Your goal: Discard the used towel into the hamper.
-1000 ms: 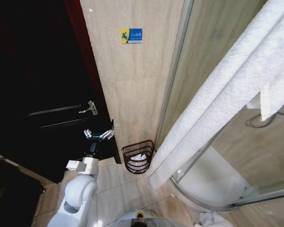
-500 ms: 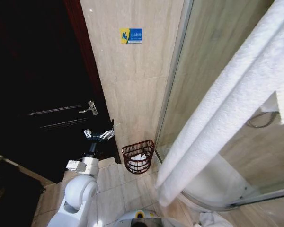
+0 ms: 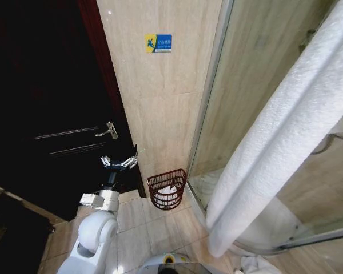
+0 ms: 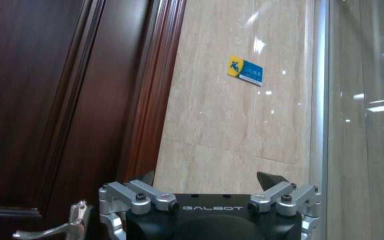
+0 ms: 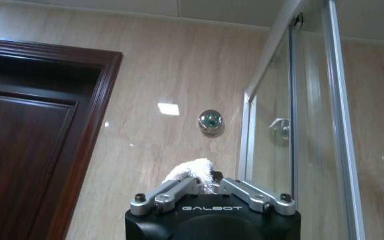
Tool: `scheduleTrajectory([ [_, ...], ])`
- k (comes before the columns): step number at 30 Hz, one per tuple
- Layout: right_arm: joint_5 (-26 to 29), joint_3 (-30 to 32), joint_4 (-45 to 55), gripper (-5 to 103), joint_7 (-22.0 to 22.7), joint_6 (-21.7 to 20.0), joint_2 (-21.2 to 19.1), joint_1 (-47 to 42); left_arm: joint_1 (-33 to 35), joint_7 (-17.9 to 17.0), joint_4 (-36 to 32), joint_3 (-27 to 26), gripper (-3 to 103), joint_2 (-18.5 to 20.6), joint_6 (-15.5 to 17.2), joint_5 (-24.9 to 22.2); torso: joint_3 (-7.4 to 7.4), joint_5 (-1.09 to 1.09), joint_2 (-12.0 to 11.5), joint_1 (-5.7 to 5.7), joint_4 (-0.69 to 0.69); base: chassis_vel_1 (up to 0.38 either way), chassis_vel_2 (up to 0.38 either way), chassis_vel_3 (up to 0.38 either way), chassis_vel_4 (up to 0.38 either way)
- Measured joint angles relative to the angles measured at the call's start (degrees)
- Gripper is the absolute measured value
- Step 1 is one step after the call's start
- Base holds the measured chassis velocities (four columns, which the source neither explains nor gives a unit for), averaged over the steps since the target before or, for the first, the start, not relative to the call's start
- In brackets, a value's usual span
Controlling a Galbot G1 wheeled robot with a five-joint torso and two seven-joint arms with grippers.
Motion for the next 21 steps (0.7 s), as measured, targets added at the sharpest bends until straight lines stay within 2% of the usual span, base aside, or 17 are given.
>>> scheduleTrajectory([
  [11, 0.0, 0.0, 0.0, 2, 0.0, 0.0, 0.0, 0.0, -0.01, 0.0, 0.0, 0.0, 100, 0.0, 0.0, 0.0, 0.01, -0.01, -0.02, 0.02, 0.0, 0.006, -0.004, -0.004, 0.007],
  [21, 0.0, 0.0, 0.0, 2, 0.0, 0.0, 0.0, 0.0, -0.01, 0.0, 0.0, 0.0, 100, 0.0, 0.0, 0.0, 0.0, 0.0, -0.02, -0.01, 0.01, 0.143, -0.14, -0.149, 0.141],
])
